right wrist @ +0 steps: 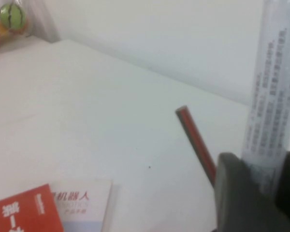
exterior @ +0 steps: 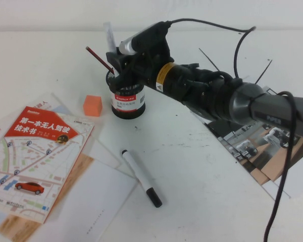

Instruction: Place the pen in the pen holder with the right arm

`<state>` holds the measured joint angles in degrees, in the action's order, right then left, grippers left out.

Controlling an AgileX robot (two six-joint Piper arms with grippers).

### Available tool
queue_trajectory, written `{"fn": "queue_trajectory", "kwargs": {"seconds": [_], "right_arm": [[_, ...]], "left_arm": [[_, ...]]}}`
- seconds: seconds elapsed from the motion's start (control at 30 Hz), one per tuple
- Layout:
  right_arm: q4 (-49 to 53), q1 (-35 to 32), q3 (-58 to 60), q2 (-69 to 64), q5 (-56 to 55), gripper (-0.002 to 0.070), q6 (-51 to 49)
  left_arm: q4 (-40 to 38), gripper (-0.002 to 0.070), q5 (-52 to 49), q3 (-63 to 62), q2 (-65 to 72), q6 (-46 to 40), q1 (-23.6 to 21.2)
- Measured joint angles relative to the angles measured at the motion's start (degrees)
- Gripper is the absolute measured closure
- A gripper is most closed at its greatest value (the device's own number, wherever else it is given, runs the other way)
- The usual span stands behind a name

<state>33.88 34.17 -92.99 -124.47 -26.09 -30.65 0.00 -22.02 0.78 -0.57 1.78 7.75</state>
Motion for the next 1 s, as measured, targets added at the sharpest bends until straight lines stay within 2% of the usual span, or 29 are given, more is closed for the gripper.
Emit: {"fn": "queue_trajectory", "kwargs": {"seconds": [0.2, 0.3, 0.37, 0.5, 0.57, 0.73, 1.0], "right_arm": [[-2.29, -0.98, -0.38, -1.11, -1.25, 0.0324, 0.21], [-2.21, -1.09, 0.03, -0.24, -1.25, 0.0299, -0.56], [-2.07, -1.09, 1.93, 1.97, -1.48, 0.0338, -2.08], [-1.93, -1.09, 11.5, 10.85, -3.14, 0.0583, -3.38], [-1.93, -1.09, 18.91, 17.54, -3.83, 0.0647, -1.74], [0.66, -1.09, 36.83, 35.82, -2.75, 0.0689, 1.53], [1.66, -1.09, 54.24, 61.15, 12.82, 0.0694, 1.64]], "left_arm": [[0.0, 0.0676, 0.0, 0.0, 0.0, 0.0, 0.0], [0.0, 0.0676, 0.0, 0.0, 0.0, 0.0, 0.0], [0.0, 0.0676, 0.0, 0.0, 0.0, 0.0, 0.0], [0.0, 0.0676, 0.0, 0.0, 0.0, 0.0, 0.0], [0.0, 0.0676, 0.0, 0.0, 0.0, 0.0, 0.0], [0.0, 0.0676, 0.0, 0.0, 0.0, 0.0, 0.0], [0.0, 0.0676, 0.0, 0.0, 0.0, 0.0, 0.0]]}}
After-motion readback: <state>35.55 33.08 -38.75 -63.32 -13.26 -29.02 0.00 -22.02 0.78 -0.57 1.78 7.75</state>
